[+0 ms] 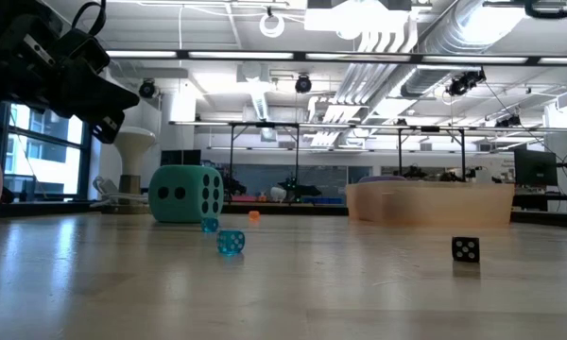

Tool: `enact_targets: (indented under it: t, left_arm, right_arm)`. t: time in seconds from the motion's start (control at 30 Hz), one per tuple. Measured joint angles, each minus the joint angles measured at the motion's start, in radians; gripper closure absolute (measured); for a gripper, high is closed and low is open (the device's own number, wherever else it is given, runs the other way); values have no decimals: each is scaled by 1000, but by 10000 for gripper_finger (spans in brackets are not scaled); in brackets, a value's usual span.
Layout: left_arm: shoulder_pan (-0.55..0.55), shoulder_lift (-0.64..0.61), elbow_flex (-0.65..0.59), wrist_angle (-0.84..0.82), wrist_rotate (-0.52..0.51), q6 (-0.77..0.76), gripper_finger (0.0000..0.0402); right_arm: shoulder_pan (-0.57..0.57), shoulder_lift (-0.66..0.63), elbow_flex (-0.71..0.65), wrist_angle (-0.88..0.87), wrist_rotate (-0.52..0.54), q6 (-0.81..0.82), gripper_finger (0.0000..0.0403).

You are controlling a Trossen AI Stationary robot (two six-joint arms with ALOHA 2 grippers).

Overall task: Pick & Place Dice
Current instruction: Put the large red die into the the orange bin

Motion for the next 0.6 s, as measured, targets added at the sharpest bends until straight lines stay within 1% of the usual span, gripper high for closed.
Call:
enact_targets:
  t: [0.13, 0.2, 0.27, 0.33, 0.43, 0.5, 0.6]
  left_arm:
    - [0, 0, 0, 0, -6, 0, 399]
    - [0, 0, 0, 0, -6, 0, 399]
    - [0, 0, 0, 0, -9, 0, 399]
    - [0, 0, 0, 1, -10, 0, 399]
    - [0, 0, 0, 0, -9, -1, 399]
    - [0, 0, 0, 1, -9, -1, 399]
    - [0, 0, 0, 1, -9, 13, 399]
  right_arm:
    - [-18, -1, 9, -8, 106, -53, 130]
    - [-35, -1, 9, -19, 194, -80, 148]
    - [-60, -6, 10, -38, 267, -107, 175]
    - [-98, -14, 10, -42, 268, -153, 207]
    - [-159, -14, 10, -34, 196, -236, 258]
    - [-184, -14, 11, -20, 172, -284, 285]
    - [-206, -14, 11, 9, 203, -337, 308]
